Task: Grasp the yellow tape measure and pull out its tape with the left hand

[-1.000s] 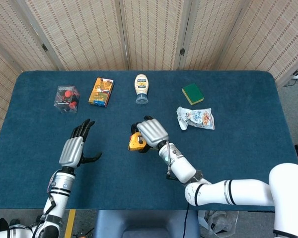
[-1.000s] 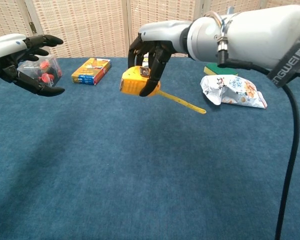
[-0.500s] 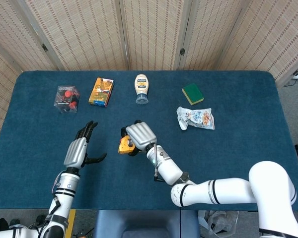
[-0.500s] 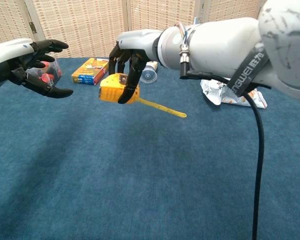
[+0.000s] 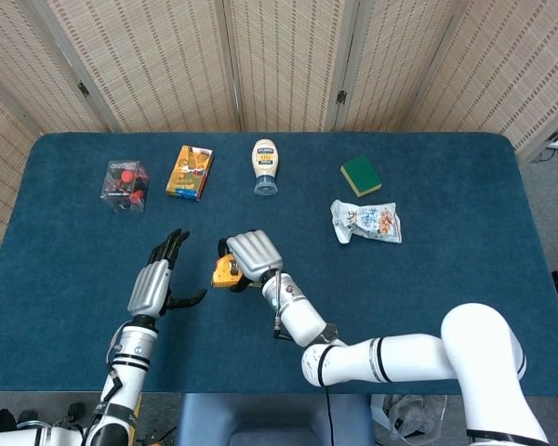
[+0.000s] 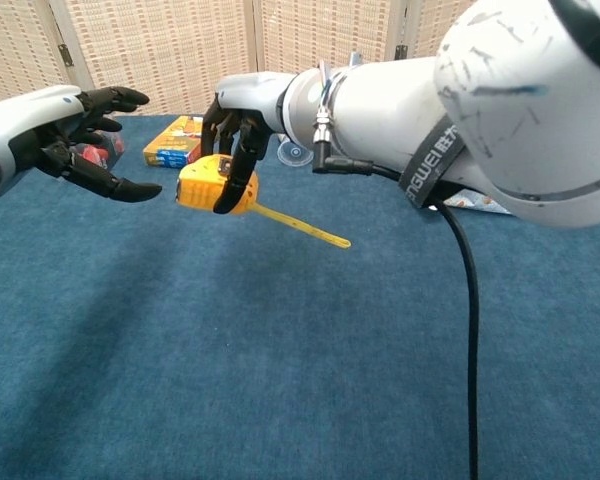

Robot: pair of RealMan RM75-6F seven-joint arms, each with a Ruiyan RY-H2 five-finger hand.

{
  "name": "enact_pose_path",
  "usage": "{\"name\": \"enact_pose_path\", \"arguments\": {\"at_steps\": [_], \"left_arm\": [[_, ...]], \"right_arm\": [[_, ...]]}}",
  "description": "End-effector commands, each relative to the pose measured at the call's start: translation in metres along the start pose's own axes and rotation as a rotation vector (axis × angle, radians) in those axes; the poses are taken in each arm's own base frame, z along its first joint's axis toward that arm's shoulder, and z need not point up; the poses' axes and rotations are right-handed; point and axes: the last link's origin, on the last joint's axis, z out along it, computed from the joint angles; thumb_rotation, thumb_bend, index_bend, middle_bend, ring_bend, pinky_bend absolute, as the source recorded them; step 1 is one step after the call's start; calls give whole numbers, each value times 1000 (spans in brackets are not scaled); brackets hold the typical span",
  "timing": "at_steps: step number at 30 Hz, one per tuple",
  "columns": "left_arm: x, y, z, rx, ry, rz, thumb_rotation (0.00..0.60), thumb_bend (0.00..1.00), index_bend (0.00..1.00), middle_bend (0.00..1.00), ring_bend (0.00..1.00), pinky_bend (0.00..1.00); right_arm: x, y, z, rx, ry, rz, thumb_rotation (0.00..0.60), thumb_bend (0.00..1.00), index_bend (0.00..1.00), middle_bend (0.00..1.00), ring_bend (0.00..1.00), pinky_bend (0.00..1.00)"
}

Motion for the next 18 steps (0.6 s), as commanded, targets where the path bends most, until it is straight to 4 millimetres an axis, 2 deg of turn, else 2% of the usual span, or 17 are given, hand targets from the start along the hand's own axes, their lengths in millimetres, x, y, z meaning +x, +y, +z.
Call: {"name": "enact_pose_path", "arguments": {"at_steps": [1, 18], "left_arm": [[-2, 1, 1, 2, -3, -3, 600, 270, 0, 0, 0, 0], [-12, 5, 3, 12, -14, -22, 600, 270, 0, 0, 0, 0]], "right_arm": [[-2, -2, 3, -4, 1, 0, 600, 151, 632, 583, 494, 279], [-10, -9, 8, -11, -4, 20, 600, 151, 632, 584, 501, 283]]}}
